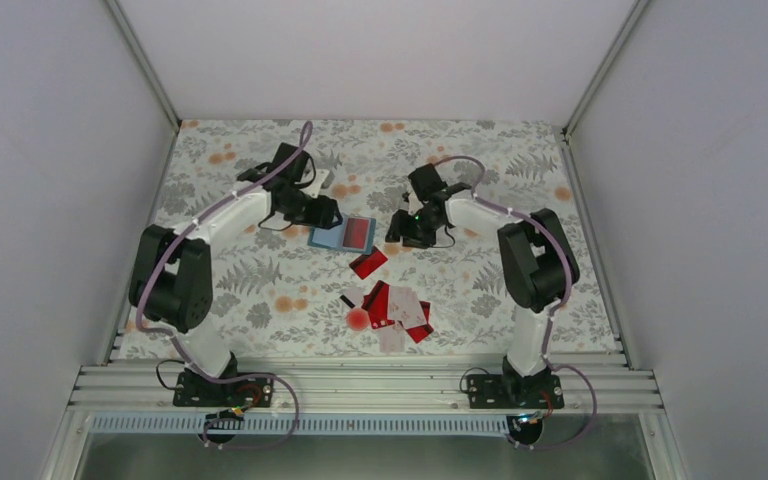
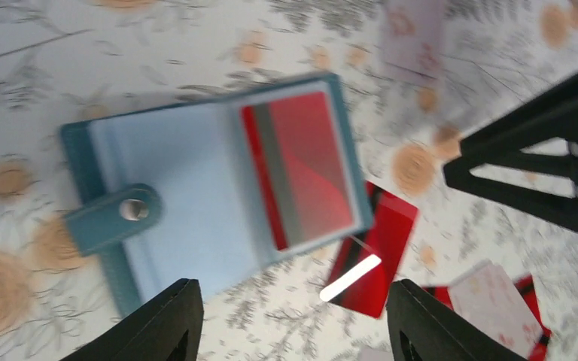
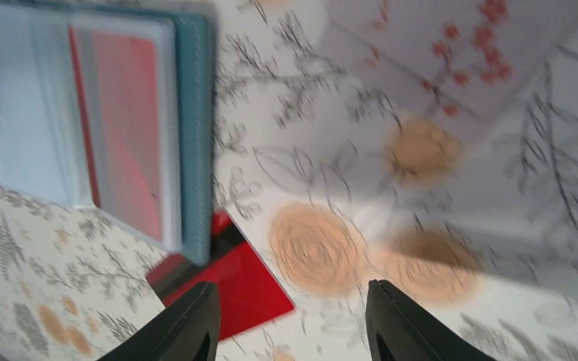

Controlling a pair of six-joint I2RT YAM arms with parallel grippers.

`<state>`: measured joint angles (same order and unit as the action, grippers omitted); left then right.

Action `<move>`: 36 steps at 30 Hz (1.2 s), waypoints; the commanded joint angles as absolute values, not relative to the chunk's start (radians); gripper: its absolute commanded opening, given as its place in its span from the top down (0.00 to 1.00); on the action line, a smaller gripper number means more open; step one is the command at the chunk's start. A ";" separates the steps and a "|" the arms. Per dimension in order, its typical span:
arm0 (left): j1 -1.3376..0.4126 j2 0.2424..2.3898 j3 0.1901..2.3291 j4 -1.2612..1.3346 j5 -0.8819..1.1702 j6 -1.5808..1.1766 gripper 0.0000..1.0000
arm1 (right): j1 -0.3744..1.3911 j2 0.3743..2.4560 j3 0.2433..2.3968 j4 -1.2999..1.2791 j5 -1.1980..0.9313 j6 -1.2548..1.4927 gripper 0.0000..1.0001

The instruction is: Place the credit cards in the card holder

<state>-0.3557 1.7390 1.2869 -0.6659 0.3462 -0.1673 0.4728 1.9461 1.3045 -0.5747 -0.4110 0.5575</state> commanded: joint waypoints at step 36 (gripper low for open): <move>-1.073 2.128 1.702 -1.082 0.027 -0.908 0.11 | 0.415 1.204 1.097 -0.983 0.092 0.670 0.02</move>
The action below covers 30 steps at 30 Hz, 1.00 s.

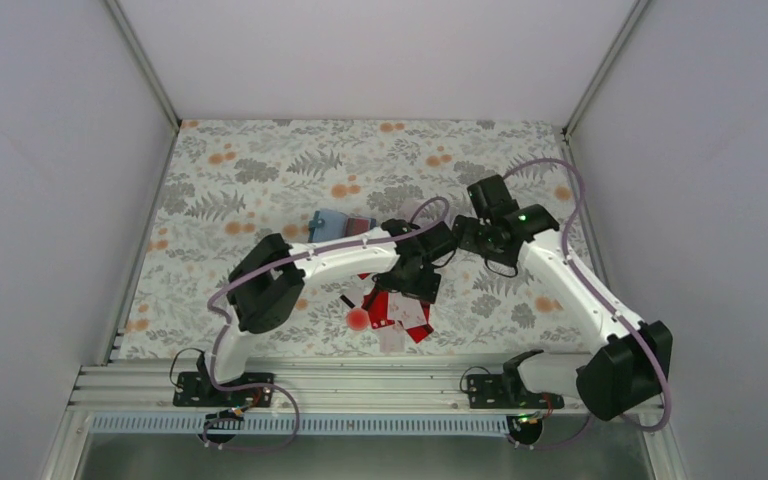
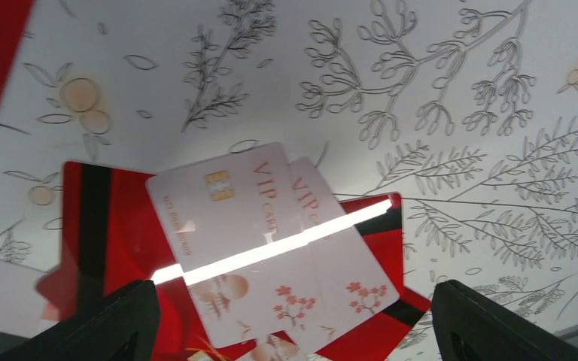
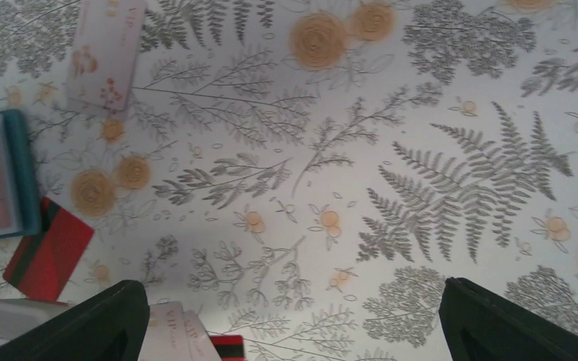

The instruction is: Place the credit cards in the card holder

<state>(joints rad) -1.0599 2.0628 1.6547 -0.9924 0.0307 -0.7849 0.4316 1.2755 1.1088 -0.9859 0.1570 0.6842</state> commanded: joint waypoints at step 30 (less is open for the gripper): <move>-1.094 2.113 1.617 -1.045 -0.055 -1.003 0.21 | 0.321 1.304 1.232 -1.002 0.062 0.635 0.01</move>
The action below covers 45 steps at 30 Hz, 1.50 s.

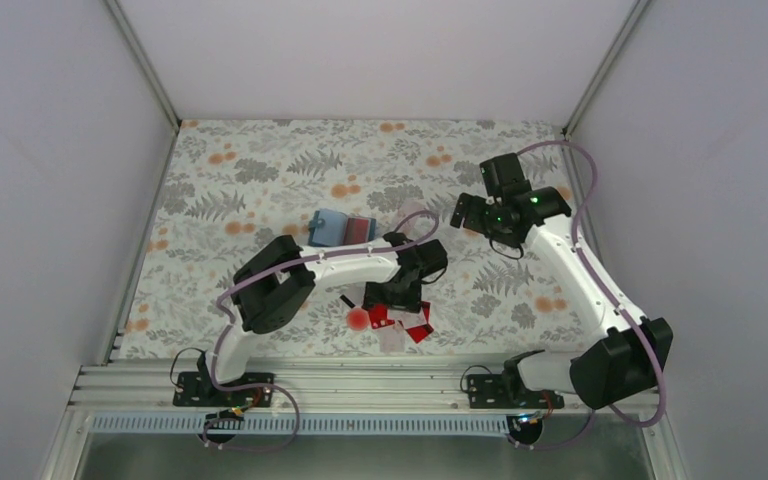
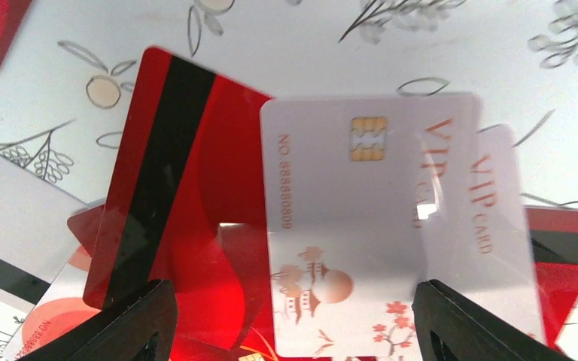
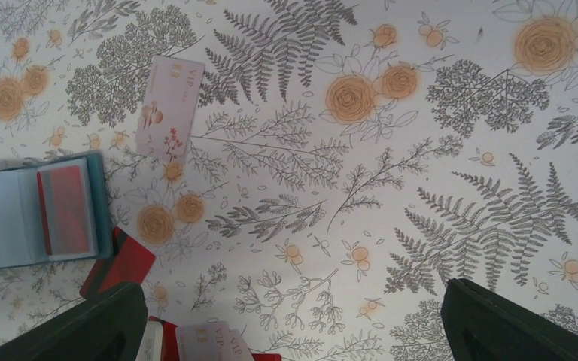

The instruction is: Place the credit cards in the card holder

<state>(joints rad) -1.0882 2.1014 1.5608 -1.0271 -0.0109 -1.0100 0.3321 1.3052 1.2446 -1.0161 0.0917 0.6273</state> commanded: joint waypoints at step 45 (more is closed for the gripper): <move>-1.098 2.166 1.578 -0.987 0.015 -0.955 0.55 | 0.296 1.300 1.235 -0.992 0.034 0.606 0.01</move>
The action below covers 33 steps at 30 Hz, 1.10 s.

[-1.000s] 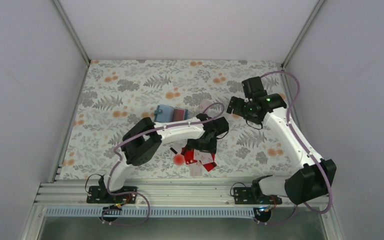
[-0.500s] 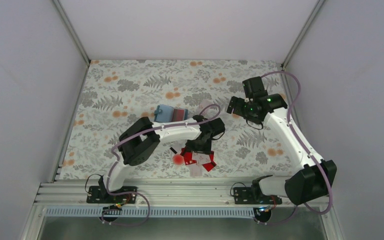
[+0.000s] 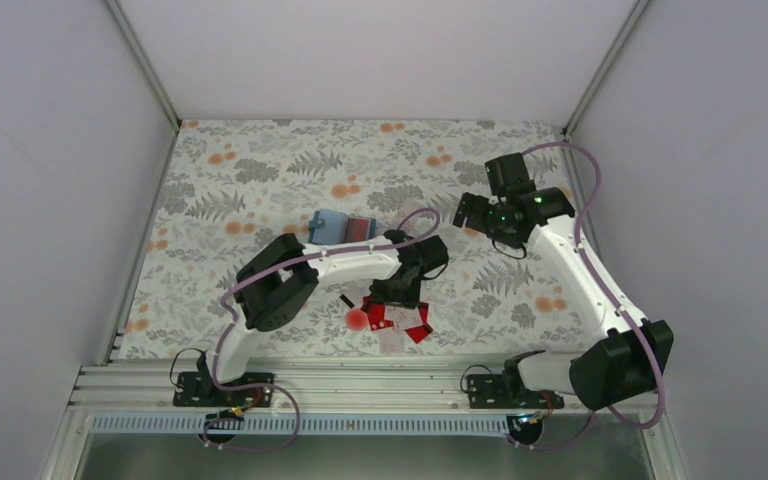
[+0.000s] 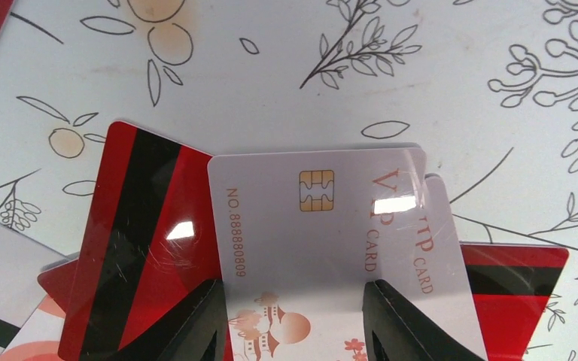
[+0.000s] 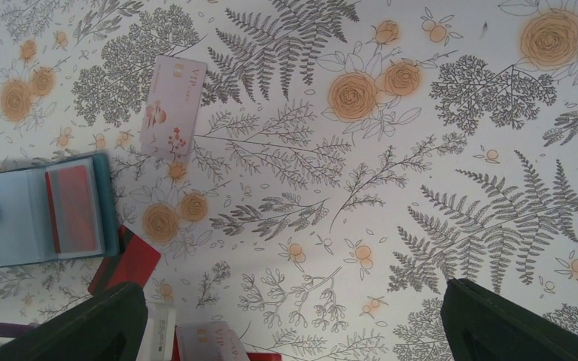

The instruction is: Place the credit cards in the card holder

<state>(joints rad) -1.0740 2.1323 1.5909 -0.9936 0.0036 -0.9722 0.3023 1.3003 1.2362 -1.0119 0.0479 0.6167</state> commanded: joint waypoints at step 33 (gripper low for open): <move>-1.078 1.809 1.358 -0.944 -0.080 -0.712 0.22 | 0.300 1.212 0.611 -0.701 -0.719 0.445 0.15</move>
<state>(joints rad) -1.0931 1.8355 1.4254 -0.9142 -0.0719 -0.8276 0.2939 1.2179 0.6182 -0.7517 -0.6945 0.4770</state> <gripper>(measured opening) 0.692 0.850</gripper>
